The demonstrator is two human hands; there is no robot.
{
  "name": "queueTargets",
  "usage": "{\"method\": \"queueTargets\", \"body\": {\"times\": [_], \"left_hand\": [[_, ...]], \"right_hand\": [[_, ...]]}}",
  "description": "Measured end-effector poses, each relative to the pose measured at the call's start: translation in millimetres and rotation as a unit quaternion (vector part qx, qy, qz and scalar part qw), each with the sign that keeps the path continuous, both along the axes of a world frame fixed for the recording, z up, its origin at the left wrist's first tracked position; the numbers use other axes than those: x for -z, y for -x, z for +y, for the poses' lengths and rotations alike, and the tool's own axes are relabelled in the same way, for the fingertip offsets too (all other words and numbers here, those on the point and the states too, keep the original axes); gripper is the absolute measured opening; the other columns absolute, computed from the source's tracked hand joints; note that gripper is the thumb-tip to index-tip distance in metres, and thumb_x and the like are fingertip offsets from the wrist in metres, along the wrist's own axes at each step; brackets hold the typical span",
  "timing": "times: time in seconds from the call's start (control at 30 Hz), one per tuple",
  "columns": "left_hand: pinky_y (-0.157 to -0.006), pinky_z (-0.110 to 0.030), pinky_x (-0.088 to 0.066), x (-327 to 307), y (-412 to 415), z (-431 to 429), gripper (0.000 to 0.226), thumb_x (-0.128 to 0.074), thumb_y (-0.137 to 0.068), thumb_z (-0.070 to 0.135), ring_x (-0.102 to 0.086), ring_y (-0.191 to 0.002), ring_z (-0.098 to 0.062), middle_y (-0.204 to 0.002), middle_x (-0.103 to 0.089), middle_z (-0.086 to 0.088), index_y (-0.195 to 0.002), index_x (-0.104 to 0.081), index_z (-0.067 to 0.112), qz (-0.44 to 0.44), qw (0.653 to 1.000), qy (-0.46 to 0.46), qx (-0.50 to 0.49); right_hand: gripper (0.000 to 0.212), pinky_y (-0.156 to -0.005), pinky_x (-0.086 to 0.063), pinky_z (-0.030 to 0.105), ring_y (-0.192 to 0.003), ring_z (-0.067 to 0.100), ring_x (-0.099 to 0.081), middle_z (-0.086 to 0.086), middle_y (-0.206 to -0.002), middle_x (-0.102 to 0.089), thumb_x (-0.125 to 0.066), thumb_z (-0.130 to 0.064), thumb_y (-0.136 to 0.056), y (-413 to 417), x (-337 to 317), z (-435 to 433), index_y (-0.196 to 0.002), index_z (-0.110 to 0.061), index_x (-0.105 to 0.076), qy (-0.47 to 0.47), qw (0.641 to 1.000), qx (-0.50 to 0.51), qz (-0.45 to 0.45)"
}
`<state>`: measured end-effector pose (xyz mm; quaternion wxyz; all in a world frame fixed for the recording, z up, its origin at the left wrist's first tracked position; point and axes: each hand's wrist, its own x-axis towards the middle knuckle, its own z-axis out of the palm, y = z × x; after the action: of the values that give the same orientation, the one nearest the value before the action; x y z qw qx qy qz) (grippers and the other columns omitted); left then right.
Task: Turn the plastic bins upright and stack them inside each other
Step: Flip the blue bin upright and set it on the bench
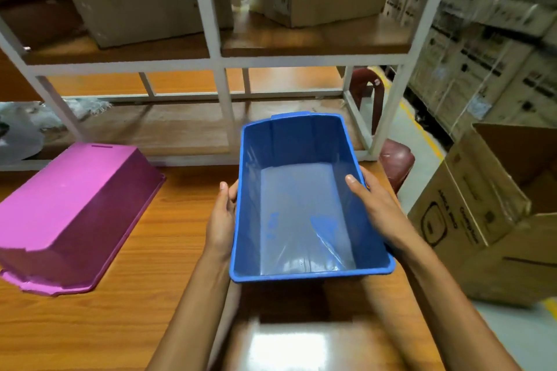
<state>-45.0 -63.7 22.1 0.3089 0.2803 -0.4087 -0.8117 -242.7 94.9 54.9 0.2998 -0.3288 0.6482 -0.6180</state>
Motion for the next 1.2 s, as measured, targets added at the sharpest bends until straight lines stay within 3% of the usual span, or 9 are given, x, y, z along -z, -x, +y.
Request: {"method": "queueTargets", "body": {"times": [0.23,0.37,0.43,0.53,0.63,0.73,0.87,1.0,1.2], "left_hand": [[-0.066,-0.032,-0.056,11,85,47,0.05,-0.032,-0.104,0.047,-0.064,-0.079,-0.023,-0.088,-0.067,-0.01,-0.122,-0.062,0.011,-0.026,0.999,-0.02,0.004],[-0.057,-0.03,-0.058,24,119,68,0.042,-0.04,-0.102,0.047,-0.07,-0.065,-0.022,-0.079,-0.072,-0.008,-0.1,-0.068,0.016,-0.065,0.996,-0.058,0.014],[-0.06,-0.033,-0.059,30,129,75,0.039,-0.044,-0.101,0.045,-0.07,-0.07,-0.024,-0.089,-0.072,-0.012,-0.105,-0.069,0.015,-0.086,0.994,-0.071,0.011],[-0.068,-0.035,-0.06,39,140,74,0.029,-0.045,-0.102,0.025,-0.07,-0.085,-0.024,-0.111,-0.07,-0.014,-0.122,-0.064,0.016,-0.079,0.996,-0.04,0.011],[-0.065,-0.034,-0.06,34,150,72,0.033,-0.041,-0.102,0.013,-0.072,-0.084,-0.023,-0.109,-0.074,-0.009,-0.126,-0.063,0.02,-0.079,0.997,-0.011,0.016],[-0.061,-0.031,-0.059,29,159,68,0.032,-0.041,-0.103,0.013,-0.073,-0.082,-0.018,-0.103,-0.076,-0.005,-0.124,-0.064,0.021,-0.096,0.995,0.007,0.002],[-0.066,-0.033,-0.06,25,170,63,0.034,-0.043,-0.102,0.015,-0.071,-0.089,-0.023,-0.117,-0.072,-0.013,-0.131,-0.061,0.017,-0.097,0.995,0.013,-0.01],[-0.059,-0.029,-0.059,23,174,60,0.031,-0.043,-0.102,0.014,-0.074,-0.081,-0.018,-0.106,-0.075,-0.007,-0.125,-0.063,0.02,-0.107,0.994,0.024,-0.017],[-0.058,-0.028,-0.059,21,174,61,0.031,-0.043,-0.102,0.014,-0.073,-0.077,-0.015,-0.106,-0.073,-0.007,-0.126,-0.062,0.02,-0.131,0.99,0.045,-0.02]], "right_hand": [[0.044,-0.094,-0.054,0.035,-0.111,0.013,-0.068,-0.008,-0.126,-0.069,-0.057,-0.043,-0.096,75,13,55,-0.138,-0.037,-0.052,-0.032,0.999,0.021,0.011],[0.037,-0.085,-0.055,0.024,-0.107,0.007,-0.069,-0.011,-0.124,-0.069,-0.056,-0.037,-0.098,101,22,73,-0.135,-0.037,-0.054,-0.056,0.998,0.028,0.007],[0.042,-0.08,-0.053,0.018,-0.11,0.006,-0.066,-0.014,-0.131,-0.063,-0.054,-0.031,-0.101,112,29,79,-0.141,-0.034,-0.047,-0.064,0.997,0.034,0.004],[0.053,-0.086,-0.044,0.02,-0.118,0.009,-0.052,-0.014,-0.139,-0.046,-0.047,-0.019,-0.104,125,41,83,-0.152,-0.032,-0.029,-0.095,0.994,0.049,0.006],[0.052,-0.096,-0.043,0.027,-0.127,0.011,-0.049,-0.008,-0.147,-0.045,-0.042,-0.015,-0.105,140,54,83,-0.153,-0.031,-0.031,-0.111,0.992,0.049,0.017],[0.052,-0.098,-0.043,0.029,-0.13,0.012,-0.048,-0.008,-0.149,-0.045,-0.041,-0.016,-0.105,155,60,75,-0.153,-0.033,-0.031,-0.12,0.991,0.042,0.032],[0.054,-0.104,-0.042,0.032,-0.136,0.014,-0.045,-0.009,-0.153,-0.042,-0.041,-0.015,-0.105,175,64,60,-0.154,-0.034,-0.03,-0.129,0.99,0.037,0.045],[0.055,-0.116,-0.037,0.042,-0.142,0.015,-0.039,-0.009,-0.157,-0.038,-0.043,-0.018,-0.104,185,70,52,-0.155,-0.034,-0.028,-0.143,0.987,0.038,0.054],[0.057,-0.106,-0.047,0.047,-0.129,0.019,-0.052,-0.007,-0.147,-0.05,-0.05,-0.024,-0.101,184,69,52,-0.151,-0.041,-0.03,-0.156,0.982,0.036,0.097]]}}
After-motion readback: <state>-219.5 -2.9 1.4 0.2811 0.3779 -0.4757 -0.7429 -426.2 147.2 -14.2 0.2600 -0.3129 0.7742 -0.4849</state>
